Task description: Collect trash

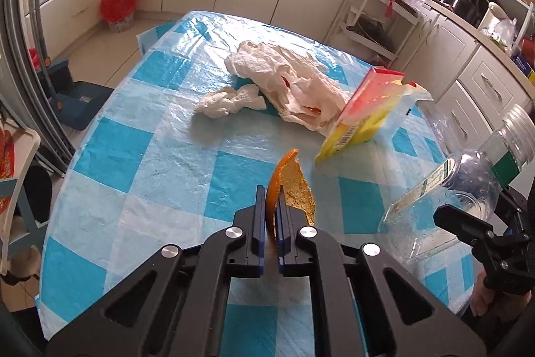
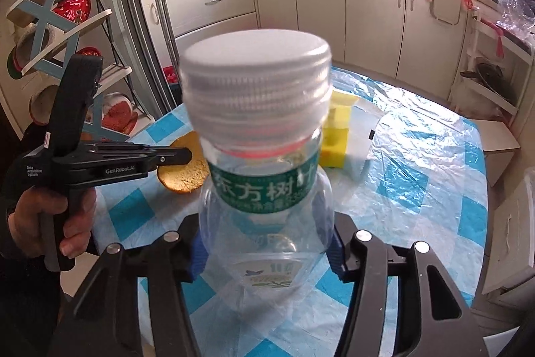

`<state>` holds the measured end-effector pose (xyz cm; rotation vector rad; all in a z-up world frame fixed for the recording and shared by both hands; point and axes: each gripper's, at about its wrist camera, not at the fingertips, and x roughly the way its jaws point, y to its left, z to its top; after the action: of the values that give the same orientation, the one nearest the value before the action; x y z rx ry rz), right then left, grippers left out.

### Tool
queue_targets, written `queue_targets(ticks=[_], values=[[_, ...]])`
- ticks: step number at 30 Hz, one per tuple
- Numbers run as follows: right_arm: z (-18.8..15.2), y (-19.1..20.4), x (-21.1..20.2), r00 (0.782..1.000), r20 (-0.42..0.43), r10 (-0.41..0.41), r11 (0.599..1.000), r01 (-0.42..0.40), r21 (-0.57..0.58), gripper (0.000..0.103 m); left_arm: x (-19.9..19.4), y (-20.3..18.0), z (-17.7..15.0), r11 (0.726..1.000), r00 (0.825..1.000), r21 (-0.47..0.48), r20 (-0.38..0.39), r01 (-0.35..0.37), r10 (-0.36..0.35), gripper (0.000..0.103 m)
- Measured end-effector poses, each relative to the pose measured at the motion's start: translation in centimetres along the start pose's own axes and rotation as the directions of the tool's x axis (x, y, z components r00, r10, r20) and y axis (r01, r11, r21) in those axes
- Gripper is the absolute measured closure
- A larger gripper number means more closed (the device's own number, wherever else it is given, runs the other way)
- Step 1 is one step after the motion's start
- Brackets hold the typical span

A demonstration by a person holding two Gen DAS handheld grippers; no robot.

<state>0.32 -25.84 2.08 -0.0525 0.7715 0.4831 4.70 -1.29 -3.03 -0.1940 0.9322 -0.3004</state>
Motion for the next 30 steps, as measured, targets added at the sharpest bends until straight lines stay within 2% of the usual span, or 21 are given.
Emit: queue_targets(ticks=[2, 4, 6, 9, 14, 15, 16, 17, 18, 23, 26, 30], values=[[-0.1, 0.3, -0.8, 1.000, 0.022, -0.005, 1.000, 0.005, -0.013, 0.047, 0.1, -0.3, -0.4, 1.000, 1.000, 0.008, -0.019, -0.001, 0.001, 0.094], [-0.4, 0.4, -1.4, 0.999, 0.036, -0.013, 1.000, 0.014, -0.021, 0.047, 0.1, -0.5, -0.7, 1.000, 1.000, 0.011, -0.025, -0.019, 0.019, 0.058], [-0.7, 0.1, -1.6, 0.999, 0.035, -0.025, 1.000, 0.026, -0.018, 0.047, -0.1, -0.3, -0.7, 0.999, 0.999, -0.006, -0.002, -0.048, 0.048, 0.044], [-0.8, -0.2, -1.7, 0.999, 0.038, -0.039, 0.999, 0.039, -0.008, 0.039, -0.1, 0.2, -0.6, 0.999, 0.999, -0.022, -0.002, -0.045, 0.045, 0.043], [-0.9, -0.2, -1.2, 0.999, 0.024, -0.047, 0.999, 0.047, -0.005, 0.035, 0.6, 0.3, -0.9, 0.998, 0.998, -0.014, -0.012, -0.055, 0.054, 0.043], [-0.9, -0.1, -1.0, 0.999, 0.016, -0.045, 0.999, 0.045, -0.006, 0.039, 0.6, 0.2, -0.8, 0.999, 0.999, -0.008, -0.014, -0.047, 0.047, 0.050], [-1.0, 0.0, -0.9, 0.999, 0.008, -0.031, 0.999, 0.031, -0.009, 0.047, 0.7, 0.1, -0.8, 0.999, 0.999, -0.001, -0.022, -0.039, 0.039, 0.076], [-0.9, 0.0, -0.8, 0.999, 0.004, -0.035, 0.999, 0.035, -0.007, 0.047, 1.0, -0.1, -0.8, 0.999, 0.999, 0.010, -0.036, -0.035, 0.035, 0.091], [-0.9, 0.0, -0.9, 1.000, 0.004, -0.024, 1.000, 0.024, -0.003, 0.048, 1.0, -0.3, -0.9, 0.999, 0.999, 0.023, -0.039, -0.028, 0.029, 0.098], [-0.8, -0.6, -2.7, 0.998, 0.051, -0.021, 0.999, 0.020, 0.026, 0.048, -0.5, -1.6, -0.7, 0.999, 1.000, 0.045, 0.027, -0.010, 0.008, 0.099], [-1.0, -1.3, -3.8, 0.996, 0.077, -0.054, 0.998, 0.050, 0.044, 0.048, -1.4, -2.0, -0.5, 0.999, 0.998, 0.038, 0.055, 0.023, -0.025, 0.099], [-1.5, -2.5, -5.4, 0.988, 0.105, -0.117, 0.991, 0.108, 0.083, 0.048, -2.1, -3.2, -0.4, 0.998, 0.996, 0.058, 0.080, 0.033, -0.038, 0.099]])
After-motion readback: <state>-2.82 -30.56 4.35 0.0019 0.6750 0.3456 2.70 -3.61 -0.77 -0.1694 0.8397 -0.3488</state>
